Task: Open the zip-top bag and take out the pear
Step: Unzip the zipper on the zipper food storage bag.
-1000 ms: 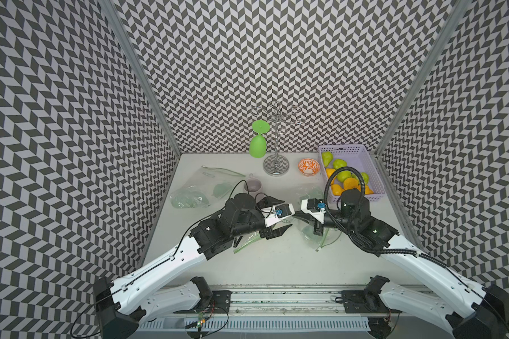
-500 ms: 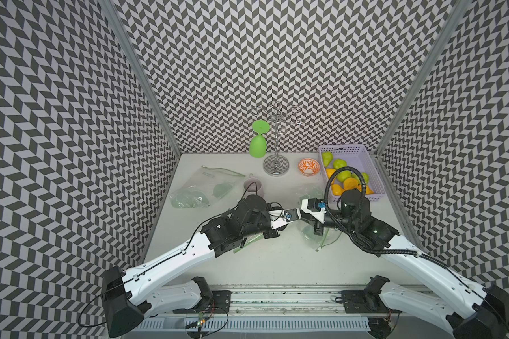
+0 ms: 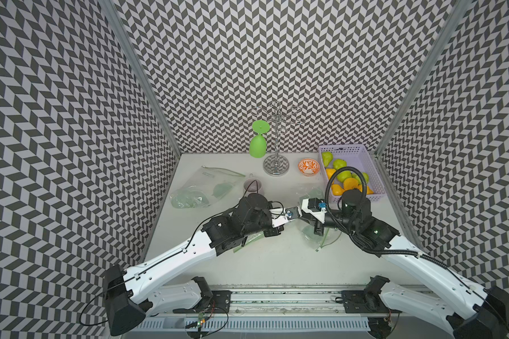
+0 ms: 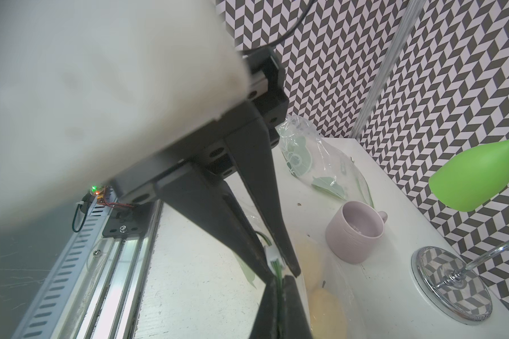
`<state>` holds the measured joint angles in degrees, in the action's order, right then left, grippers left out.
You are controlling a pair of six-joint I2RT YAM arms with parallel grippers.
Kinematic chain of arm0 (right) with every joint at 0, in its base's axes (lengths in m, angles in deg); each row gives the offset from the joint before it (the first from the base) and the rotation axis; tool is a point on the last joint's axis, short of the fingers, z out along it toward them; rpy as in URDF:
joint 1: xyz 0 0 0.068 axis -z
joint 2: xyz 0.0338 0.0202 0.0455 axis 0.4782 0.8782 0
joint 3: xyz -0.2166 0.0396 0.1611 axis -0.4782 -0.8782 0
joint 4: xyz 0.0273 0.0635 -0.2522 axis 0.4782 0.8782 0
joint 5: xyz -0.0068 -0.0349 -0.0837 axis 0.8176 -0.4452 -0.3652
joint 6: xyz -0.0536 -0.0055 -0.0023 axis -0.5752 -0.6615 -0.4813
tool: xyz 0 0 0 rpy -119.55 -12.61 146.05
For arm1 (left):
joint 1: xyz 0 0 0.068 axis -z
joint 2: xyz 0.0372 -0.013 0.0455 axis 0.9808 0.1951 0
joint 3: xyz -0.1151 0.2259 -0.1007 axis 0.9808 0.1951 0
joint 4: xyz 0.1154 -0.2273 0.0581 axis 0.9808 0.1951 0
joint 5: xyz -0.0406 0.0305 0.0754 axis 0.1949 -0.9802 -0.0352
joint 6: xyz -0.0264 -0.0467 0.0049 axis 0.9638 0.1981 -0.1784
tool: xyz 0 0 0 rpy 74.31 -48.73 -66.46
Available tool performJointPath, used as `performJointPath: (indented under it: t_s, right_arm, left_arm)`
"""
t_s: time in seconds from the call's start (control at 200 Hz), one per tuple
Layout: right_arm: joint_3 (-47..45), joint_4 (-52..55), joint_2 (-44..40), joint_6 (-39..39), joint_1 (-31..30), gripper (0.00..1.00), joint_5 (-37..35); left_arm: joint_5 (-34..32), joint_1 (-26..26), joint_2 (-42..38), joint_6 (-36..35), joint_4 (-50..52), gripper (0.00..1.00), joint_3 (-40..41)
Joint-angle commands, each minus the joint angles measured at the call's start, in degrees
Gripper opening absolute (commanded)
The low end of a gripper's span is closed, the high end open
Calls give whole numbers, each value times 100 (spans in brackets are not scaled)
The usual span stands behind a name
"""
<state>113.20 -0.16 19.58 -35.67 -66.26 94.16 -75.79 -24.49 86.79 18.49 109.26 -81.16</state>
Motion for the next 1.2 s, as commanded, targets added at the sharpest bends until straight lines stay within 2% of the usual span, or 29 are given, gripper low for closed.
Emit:
performJointPath:
  t_s: [0.0,0.275,0.476,0.591,0.846,0.996,1.197]
  right_arm:
    - [23,-102,-103,-43,-21,0,6]
    - [-10,-118,-179,-7,-19,0,-182]
    - [201,-102,-135,201,76,0,-1145]
    - [388,-238,-66,591,290,0,-1585]
    - [560,-655,-15,1499,1192,0,-1815]
    - [616,-682,16,1672,1327,0,-1791]
    - [633,-645,-29,1772,1380,0,-1659]
  left_arm:
    - [18,23,22,84,51,12,-234]
    - [-10,-107,-49,191,210,3,-195]
    - [-188,-514,-316,557,337,2,-75]
    - [-313,-824,-512,818,389,2,120]
    - [-839,-1751,-954,1373,577,2,170]
    - [-1056,-2308,-1085,1524,532,3,169]
    - [-1694,-2598,-864,1638,535,3,30]
